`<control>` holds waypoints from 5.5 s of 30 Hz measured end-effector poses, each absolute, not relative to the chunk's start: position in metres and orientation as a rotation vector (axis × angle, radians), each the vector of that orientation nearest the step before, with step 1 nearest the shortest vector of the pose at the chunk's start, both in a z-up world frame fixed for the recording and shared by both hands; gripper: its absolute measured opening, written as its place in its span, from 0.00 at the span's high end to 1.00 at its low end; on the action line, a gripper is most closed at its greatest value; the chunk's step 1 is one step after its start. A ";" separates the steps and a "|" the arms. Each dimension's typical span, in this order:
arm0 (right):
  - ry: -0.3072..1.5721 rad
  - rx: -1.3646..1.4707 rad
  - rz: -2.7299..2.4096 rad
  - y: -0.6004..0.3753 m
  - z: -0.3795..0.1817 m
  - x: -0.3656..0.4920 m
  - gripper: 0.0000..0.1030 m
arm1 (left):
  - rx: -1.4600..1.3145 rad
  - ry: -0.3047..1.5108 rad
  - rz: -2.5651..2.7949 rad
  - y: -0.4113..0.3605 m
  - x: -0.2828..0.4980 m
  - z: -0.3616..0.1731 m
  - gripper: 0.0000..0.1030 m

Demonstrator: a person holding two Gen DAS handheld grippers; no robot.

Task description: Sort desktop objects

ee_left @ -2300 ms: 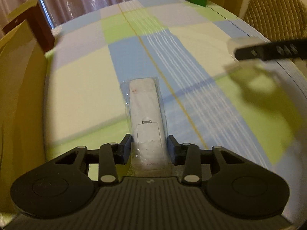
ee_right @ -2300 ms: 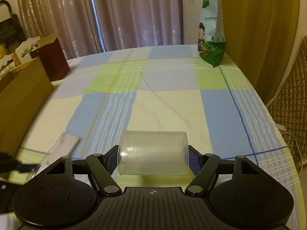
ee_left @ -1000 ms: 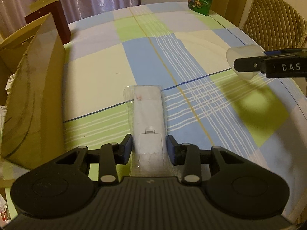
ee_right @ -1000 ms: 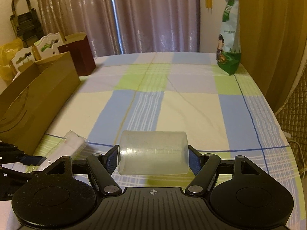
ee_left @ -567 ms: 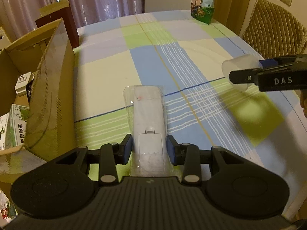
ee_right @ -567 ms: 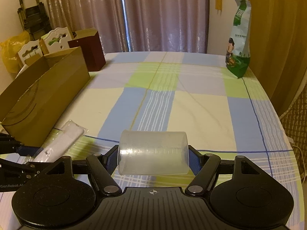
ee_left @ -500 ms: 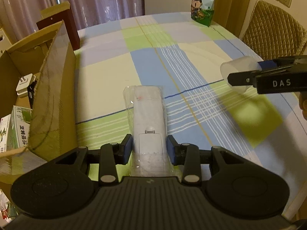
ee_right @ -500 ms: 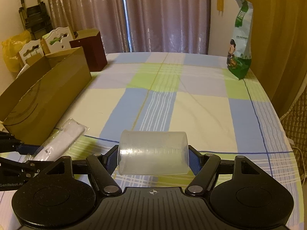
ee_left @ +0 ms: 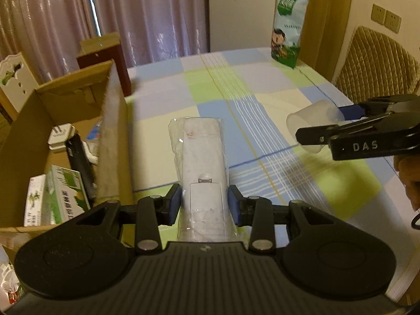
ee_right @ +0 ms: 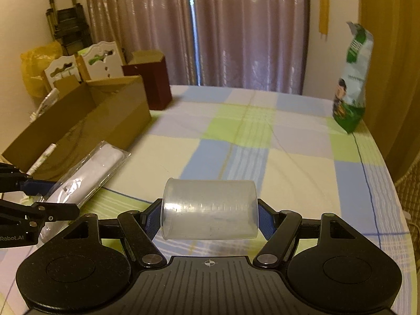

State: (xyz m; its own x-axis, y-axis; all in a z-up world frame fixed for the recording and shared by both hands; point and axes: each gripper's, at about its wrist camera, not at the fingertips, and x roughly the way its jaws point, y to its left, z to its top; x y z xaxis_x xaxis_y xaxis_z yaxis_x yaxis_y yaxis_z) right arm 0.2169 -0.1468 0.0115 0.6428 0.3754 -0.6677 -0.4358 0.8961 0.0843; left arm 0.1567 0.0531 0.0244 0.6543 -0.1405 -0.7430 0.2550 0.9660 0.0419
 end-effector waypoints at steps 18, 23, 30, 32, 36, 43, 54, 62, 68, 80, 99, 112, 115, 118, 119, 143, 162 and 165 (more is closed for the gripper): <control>0.661 -0.106 0.605 -0.085 0.040 0.225 0.31 | 0.103 0.736 -0.113 0.099 0.145 0.063 0.68; 0.640 -0.107 0.651 -0.064 0.049 0.232 0.31 | 0.087 0.722 -0.077 0.115 0.144 0.069 0.68; 0.611 -0.106 0.719 -0.029 0.063 0.243 0.31 | 0.087 0.723 0.005 0.164 0.153 0.074 0.68; 0.606 -0.104 0.745 -0.011 0.066 0.248 0.31 | 0.089 0.730 0.022 0.180 0.160 0.073 0.68; 0.606 -0.106 0.786 0.031 0.068 0.259 0.31 | 0.092 0.743 0.056 0.212 0.173 0.072 0.68; 0.628 -0.140 0.828 0.094 0.061 0.279 0.31 | 0.099 0.794 0.057 0.245 0.201 0.050 0.68; 0.683 -0.174 0.818 0.130 0.034 0.304 0.31 | 0.073 0.852 0.035 0.265 0.221 0.016 0.68; 0.691 -0.184 0.819 0.130 0.030 0.305 0.31 | 0.074 0.843 0.054 0.267 0.220 0.015 0.66; 0.700 -0.192 0.822 0.129 0.027 0.303 0.31 | 0.071 0.844 0.060 0.265 0.215 0.016 0.66; 0.756 -0.251 0.854 0.147 0.010 0.303 0.31 | 0.059 0.842 0.071 0.269 0.209 0.019 0.64; 0.826 -0.334 0.840 0.166 -0.018 0.316 0.31 | 0.034 0.848 0.060 0.274 0.212 0.014 0.58; 0.820 -0.338 0.843 0.166 -0.017 0.315 0.30 | 0.023 0.848 0.058 0.274 0.211 0.014 0.51; 0.797 -0.341 0.842 0.166 -0.015 0.313 0.00 | 0.020 0.847 0.059 0.274 0.210 0.014 0.48; 0.772 -0.336 0.843 0.164 -0.011 0.310 0.00 | 0.015 0.844 0.062 0.274 0.209 0.015 0.46; 0.769 -0.336 0.845 0.164 -0.009 0.309 0.00 | 0.015 0.844 0.063 0.275 0.208 0.015 0.46; 0.736 -0.286 0.803 0.145 0.015 0.294 0.00 | 0.029 0.817 0.058 0.270 0.201 0.025 0.33; 0.733 -0.117 0.599 0.083 0.052 0.241 0.00 | 0.060 0.725 0.043 0.268 0.162 0.044 0.01; 0.757 -0.072 0.585 0.072 0.055 0.232 0.00 | 0.058 0.719 0.073 0.268 0.150 0.048 0.01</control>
